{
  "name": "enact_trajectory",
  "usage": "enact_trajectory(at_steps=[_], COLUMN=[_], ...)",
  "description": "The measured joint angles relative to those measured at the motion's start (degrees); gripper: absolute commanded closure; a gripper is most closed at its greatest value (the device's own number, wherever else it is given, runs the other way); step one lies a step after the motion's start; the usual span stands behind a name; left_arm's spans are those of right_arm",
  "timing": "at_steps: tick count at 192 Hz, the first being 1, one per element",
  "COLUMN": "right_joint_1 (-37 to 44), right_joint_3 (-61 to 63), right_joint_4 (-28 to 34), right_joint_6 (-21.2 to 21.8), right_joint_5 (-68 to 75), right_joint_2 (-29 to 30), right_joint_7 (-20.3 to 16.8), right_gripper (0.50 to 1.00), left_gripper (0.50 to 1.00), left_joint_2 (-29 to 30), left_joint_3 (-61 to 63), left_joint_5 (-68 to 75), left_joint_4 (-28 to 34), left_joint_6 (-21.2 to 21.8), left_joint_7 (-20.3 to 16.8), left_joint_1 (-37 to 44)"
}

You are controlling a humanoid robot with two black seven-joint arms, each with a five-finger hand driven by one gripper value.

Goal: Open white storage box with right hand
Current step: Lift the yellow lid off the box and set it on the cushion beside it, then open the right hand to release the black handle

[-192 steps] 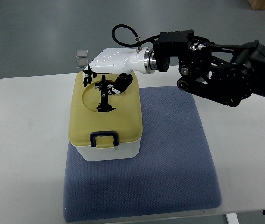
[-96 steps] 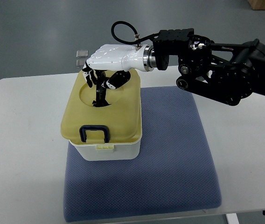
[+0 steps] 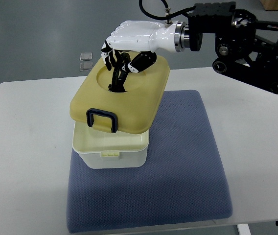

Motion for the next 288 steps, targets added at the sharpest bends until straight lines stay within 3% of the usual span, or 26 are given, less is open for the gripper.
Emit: enact_trajectory(at_steps=[71, 113, 169, 222, 288], right_joint_1=[-1.5, -7.1, -16.3, -18.0, -20.5], right_joint_3=[-0.7, -1.1, -2.5, -7.6, -7.9], right_joint_4=[4.6, 4.5, 4.2, 4.2, 4.4], right_joint_6=[0.1, -0.3, -3.1, -9.1, -11.7], right_joint_5=[0.3, -0.1, -2.2, -2.5, -2.5], right_joint_2=[-16.7, -22.2, -23.7, -21.9, -17.8], right_joint_7=[5.7, 8.4, 8.8, 8.9, 9.2], right_gripper=[1.000, 1.000, 1.000, 1.000, 1.000], left_gripper=[0.500, 0.500, 0.500, 0.500, 0.500], left_joint_2=[0.0, 0.0, 0.0, 0.0, 0.0], left_joint_3=[0.0, 0.1, 0.0, 0.1, 0.1], left_joint_5=[0.0, 0.1, 0.1, 0.1, 0.1], left_joint_4=[0.0, -0.4, -0.5, -0.5, -0.5], left_joint_6=[0.0, 0.0, 0.0, 0.0, 0.0], left_joint_7=[0.0, 0.1, 0.1, 0.1, 0.1], left_joint_1=[0.0, 0.0, 0.0, 0.0, 0.0])
